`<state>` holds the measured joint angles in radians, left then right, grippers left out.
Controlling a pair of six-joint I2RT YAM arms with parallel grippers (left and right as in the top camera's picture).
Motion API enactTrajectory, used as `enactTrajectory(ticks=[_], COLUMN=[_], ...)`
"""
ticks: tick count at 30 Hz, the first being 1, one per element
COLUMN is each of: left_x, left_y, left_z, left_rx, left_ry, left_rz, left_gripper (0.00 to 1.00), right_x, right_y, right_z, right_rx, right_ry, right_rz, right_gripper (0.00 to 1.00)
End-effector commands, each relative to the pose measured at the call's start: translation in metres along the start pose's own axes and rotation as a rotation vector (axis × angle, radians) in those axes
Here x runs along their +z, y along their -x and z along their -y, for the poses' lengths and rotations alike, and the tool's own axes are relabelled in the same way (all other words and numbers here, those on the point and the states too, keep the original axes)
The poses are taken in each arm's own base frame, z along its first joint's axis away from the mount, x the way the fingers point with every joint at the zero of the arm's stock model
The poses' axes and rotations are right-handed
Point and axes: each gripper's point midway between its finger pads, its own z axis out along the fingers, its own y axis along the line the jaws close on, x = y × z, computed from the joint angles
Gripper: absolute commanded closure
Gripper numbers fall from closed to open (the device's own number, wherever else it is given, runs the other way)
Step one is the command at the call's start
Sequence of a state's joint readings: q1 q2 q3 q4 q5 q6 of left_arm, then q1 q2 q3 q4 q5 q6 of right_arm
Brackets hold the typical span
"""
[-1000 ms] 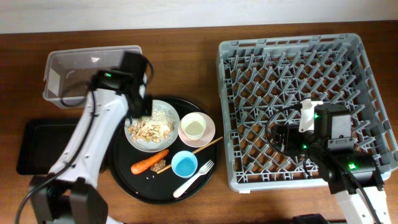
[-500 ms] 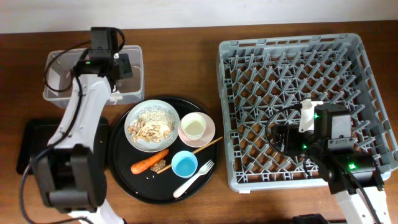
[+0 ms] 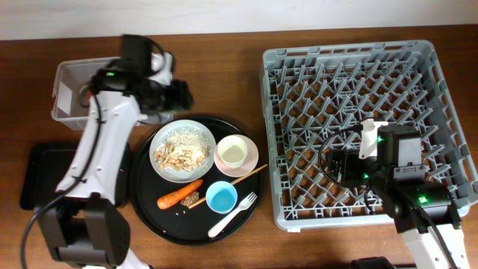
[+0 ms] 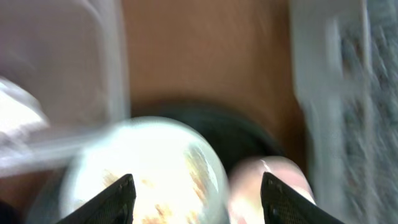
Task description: Sort waste into correct bins and load items into the dishwasher rack
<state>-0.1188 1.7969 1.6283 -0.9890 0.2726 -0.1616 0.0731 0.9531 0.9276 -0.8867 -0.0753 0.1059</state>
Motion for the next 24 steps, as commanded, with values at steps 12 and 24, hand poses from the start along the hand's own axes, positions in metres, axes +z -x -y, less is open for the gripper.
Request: enactTrajectory(ticks=[12, 24], left_x=[0.069, 0.076], left_y=[-0.115, -0.104], left_z=[0.061, 0.061], left_rx=[0.159, 0.147], left_ry=[-0.010, -0.006], left_rz=[-0.401, -0.412], left_gripper=[0.39, 1.00], right_x=[-0.004, -0.004], right_y=[0.002, 0.002], right_z=[0.000, 0.000], right_rx=[0.004, 0.003], right_ry=[-0.005, -0.005], right_rz=[0.002, 0.003], right_gripper=[0.02, 0.01])
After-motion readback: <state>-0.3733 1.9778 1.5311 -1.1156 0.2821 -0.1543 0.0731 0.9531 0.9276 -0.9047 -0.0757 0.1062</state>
